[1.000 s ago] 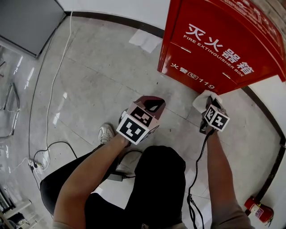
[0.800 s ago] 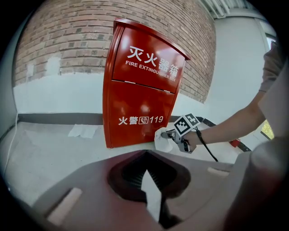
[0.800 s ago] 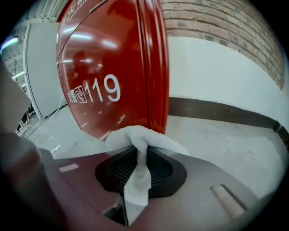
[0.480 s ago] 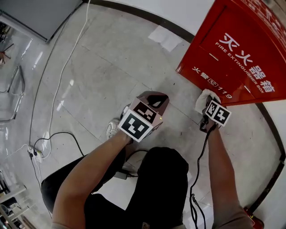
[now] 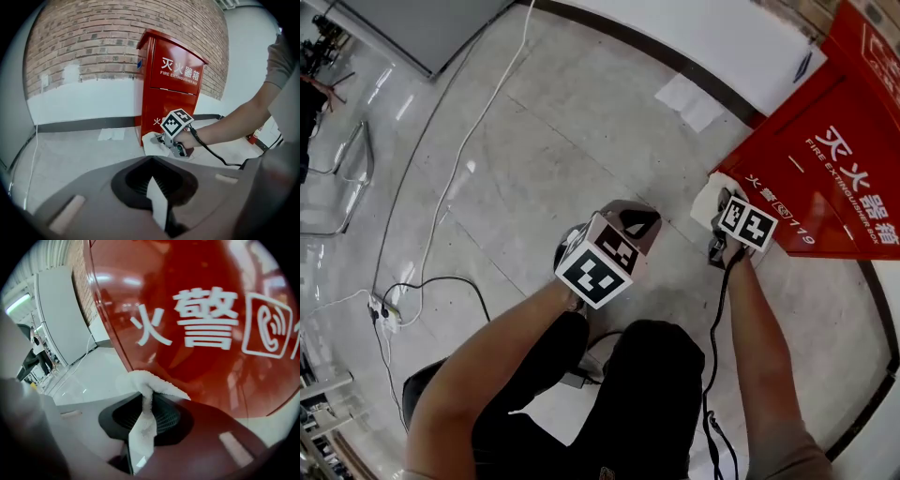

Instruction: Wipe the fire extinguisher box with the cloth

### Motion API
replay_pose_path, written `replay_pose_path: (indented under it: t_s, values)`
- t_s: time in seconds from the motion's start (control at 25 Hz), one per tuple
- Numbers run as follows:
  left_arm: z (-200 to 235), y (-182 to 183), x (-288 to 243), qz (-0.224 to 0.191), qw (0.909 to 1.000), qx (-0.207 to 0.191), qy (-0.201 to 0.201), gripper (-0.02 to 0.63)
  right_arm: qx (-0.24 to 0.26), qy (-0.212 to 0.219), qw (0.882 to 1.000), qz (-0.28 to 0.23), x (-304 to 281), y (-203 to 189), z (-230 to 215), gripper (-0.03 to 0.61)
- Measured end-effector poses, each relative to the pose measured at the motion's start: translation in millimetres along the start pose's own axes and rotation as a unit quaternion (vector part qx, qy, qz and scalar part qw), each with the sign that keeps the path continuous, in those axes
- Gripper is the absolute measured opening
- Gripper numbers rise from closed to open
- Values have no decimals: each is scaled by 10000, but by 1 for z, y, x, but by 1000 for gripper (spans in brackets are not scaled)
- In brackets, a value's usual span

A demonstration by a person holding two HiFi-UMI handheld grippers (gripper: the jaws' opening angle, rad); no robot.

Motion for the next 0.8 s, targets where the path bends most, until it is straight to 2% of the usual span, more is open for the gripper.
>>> replay_pose_path:
  t_s: [0.2,0.36,0.48,0.6,0.68,0.8]
  values:
    - [27,-9,12,65,9998,74,194,0,162,364,9991,-106,-10,19,39,94]
    - [47,-2,24,65,9993,-57,350,0,575,1087,9909,-547,15,45,84,94]
    - [52,19,39,-93,9981,-453,396,0,987,1790,9742,-956,57,66,118,94]
    - [50,44,59,-358,9952,-832,376,0,1465,2307,9531,-1303,107,81,142,94]
    - [44,61,71,-627,9941,-850,243,0,1760,2522,9396,-1499,141,88,152,94]
    - [26,89,77,-1090,9906,-820,-105,41,2153,2770,9192,-1790,187,101,158,94]
Point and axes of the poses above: the fingertips, and each gripper's own axes: x backward along the fingers, z to its left, y out of its top, the point moved 5 cm from there along x, backward along the fingers, and after that the axes turned 6 degrees about z, right-handed, at the moved point
